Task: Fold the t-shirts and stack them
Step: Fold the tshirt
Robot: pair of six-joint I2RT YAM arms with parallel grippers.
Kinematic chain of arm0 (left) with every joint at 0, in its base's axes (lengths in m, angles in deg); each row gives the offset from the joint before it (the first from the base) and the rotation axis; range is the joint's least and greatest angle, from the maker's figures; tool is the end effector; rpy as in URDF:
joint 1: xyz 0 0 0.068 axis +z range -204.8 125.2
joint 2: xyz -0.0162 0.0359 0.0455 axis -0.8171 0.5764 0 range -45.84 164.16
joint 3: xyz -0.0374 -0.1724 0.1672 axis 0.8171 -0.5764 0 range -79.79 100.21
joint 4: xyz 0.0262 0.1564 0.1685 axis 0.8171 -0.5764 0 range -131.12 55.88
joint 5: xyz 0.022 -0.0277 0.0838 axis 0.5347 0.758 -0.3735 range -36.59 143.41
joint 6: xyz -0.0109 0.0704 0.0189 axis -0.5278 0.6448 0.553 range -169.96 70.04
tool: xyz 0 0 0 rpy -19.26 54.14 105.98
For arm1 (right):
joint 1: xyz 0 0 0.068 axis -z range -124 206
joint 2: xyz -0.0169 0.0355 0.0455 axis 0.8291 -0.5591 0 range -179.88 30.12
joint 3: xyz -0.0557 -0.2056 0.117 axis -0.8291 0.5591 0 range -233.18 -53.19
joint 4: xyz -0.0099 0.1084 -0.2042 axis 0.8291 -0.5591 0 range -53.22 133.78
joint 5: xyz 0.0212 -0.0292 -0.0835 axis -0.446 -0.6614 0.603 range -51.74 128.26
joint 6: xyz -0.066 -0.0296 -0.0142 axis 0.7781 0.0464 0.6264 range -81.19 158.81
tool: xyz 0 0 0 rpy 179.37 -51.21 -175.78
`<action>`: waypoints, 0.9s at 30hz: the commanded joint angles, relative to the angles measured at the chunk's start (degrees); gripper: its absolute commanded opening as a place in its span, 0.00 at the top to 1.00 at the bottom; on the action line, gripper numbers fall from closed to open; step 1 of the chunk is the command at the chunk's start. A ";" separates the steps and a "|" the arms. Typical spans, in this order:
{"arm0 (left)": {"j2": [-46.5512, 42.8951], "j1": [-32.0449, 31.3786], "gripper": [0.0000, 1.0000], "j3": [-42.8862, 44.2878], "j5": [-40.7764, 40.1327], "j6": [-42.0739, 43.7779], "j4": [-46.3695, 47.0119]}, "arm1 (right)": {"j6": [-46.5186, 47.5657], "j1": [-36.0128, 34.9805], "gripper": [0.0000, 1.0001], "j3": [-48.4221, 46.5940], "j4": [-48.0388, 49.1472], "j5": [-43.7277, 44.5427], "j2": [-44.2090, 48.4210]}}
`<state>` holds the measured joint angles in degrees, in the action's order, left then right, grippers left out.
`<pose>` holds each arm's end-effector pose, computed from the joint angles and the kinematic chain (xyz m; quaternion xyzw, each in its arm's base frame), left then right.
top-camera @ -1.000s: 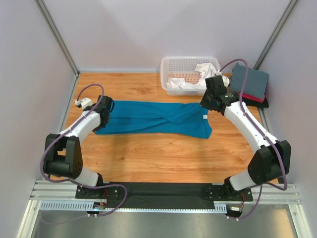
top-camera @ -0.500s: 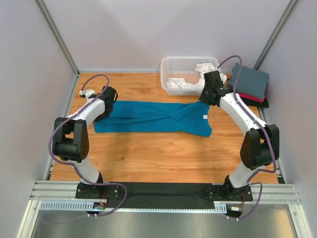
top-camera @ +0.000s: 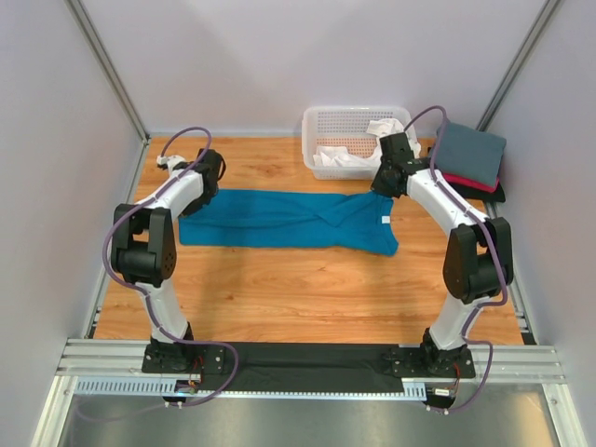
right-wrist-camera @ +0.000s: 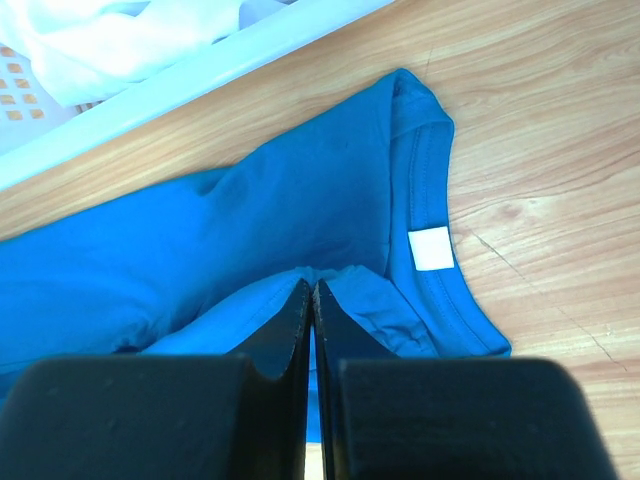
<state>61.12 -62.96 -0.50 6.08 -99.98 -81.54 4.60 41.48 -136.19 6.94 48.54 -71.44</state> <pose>0.3370 -0.0026 0.1790 -0.3731 0.8296 0.2900 0.2974 0.3550 0.0807 0.2202 0.1888 0.9323 0.0443 0.3051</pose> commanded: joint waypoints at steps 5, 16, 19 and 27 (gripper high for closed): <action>3.25 -0.01 1.00 5.87 -1.62 2.03 -3.55 | 0.03 0.55 0.99 -3.48 2.56 -0.09 -3.03; 7.12 -0.01 1.00 10.18 -0.22 5.02 -5.31 | -0.94 1.69 1.00 -4.45 2.48 -0.09 -4.70; 7.83 -0.01 1.00 11.24 -0.31 5.02 -5.93 | -1.20 1.87 1.00 -4.27 2.39 0.00 -4.79; 8.18 -0.01 1.00 11.68 -0.13 5.46 -5.58 | -1.91 1.96 1.00 -3.66 2.74 0.18 -4.26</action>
<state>69.34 -62.96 8.88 6.69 -95.61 -86.21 3.52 43.08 -138.24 7.67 47.99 -75.68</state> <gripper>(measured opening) 0.008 0.007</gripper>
